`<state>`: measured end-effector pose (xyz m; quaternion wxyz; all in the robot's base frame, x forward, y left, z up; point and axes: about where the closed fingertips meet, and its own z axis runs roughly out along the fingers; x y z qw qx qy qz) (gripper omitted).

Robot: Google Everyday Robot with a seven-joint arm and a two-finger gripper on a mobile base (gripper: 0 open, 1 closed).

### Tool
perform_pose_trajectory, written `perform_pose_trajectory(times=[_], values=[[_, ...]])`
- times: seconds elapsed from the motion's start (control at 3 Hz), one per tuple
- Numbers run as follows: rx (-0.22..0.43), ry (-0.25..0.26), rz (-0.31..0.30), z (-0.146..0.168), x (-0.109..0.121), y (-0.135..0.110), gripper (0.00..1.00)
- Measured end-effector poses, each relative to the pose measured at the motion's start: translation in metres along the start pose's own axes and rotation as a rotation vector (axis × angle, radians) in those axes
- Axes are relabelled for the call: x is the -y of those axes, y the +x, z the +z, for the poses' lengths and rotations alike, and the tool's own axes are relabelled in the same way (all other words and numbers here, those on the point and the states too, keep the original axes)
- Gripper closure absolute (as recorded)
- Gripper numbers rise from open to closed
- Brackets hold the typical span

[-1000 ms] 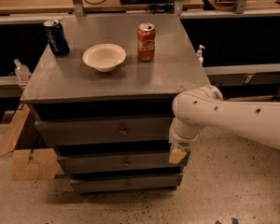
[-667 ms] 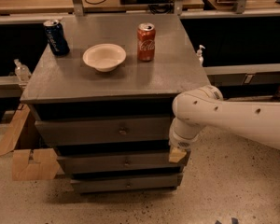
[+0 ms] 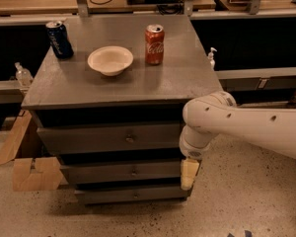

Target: Close top drawer

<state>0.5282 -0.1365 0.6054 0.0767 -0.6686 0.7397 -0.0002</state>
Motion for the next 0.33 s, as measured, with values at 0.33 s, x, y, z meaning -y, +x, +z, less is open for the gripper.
perform_pose_trajectory(times=[0.33], values=[[0.0,0.0,0.0,0.0,0.0,0.0,0.0]])
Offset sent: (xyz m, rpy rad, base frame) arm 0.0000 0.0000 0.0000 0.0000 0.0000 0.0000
